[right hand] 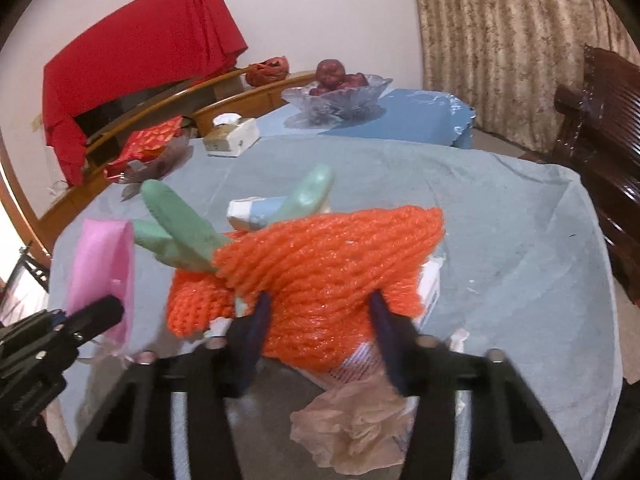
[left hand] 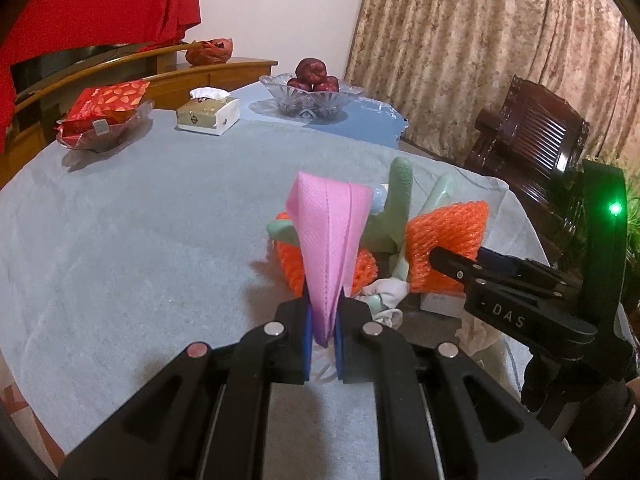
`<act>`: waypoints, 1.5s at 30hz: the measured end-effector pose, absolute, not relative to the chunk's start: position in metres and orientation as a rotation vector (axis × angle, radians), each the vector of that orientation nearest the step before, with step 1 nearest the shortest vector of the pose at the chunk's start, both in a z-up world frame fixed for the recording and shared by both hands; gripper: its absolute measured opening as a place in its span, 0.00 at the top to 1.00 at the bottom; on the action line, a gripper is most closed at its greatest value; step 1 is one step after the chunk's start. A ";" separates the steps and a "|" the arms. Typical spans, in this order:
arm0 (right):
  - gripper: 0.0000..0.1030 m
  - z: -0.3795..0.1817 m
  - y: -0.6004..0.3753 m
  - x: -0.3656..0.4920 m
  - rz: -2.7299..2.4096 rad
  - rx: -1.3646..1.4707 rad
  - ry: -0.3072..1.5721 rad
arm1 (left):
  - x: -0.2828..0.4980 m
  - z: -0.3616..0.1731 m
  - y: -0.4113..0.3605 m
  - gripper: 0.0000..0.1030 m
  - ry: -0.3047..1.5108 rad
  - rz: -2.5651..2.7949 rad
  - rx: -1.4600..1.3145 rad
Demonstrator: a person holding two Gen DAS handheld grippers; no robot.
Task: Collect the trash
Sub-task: 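Grasp the pink face mask with the left tool while the right tool grasps the orange foam net, then carry the mask and foam net over the bin and open both tools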
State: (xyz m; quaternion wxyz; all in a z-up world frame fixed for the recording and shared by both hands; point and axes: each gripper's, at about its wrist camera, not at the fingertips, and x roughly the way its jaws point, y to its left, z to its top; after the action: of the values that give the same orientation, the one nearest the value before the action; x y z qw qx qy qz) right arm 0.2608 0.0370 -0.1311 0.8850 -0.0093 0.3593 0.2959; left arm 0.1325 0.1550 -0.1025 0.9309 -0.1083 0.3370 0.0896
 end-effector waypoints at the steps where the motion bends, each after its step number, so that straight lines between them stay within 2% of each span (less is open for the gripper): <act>1: 0.67 -0.131 0.037 0.260 0.625 -0.021 0.747 | 0.132 -0.102 0.154 0.93 0.689 0.182 -0.220; 3: 0.77 -0.129 0.037 0.257 0.644 -0.023 0.744 | 0.132 -0.100 0.152 0.93 0.686 0.180 -0.217; 5: 0.79 -0.125 0.036 0.252 0.651 -0.026 0.734 | 0.131 -0.097 0.150 0.93 0.682 0.179 -0.214; 27: 0.79 -0.058 -0.049 0.181 0.677 0.074 0.592 | 0.102 -0.057 0.086 0.93 0.615 0.057 -0.187; 45: 0.79 -0.031 -0.160 0.124 0.457 0.123 0.527 | 0.088 -0.043 -0.030 0.93 0.606 -0.228 -0.118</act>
State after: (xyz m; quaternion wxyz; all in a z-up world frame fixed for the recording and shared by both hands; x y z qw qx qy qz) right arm 0.1235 -0.1597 -0.0311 0.9379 0.0604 0.2580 0.2240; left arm 0.0884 -0.0302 -0.0429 0.9463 -0.0577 0.2977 -0.1121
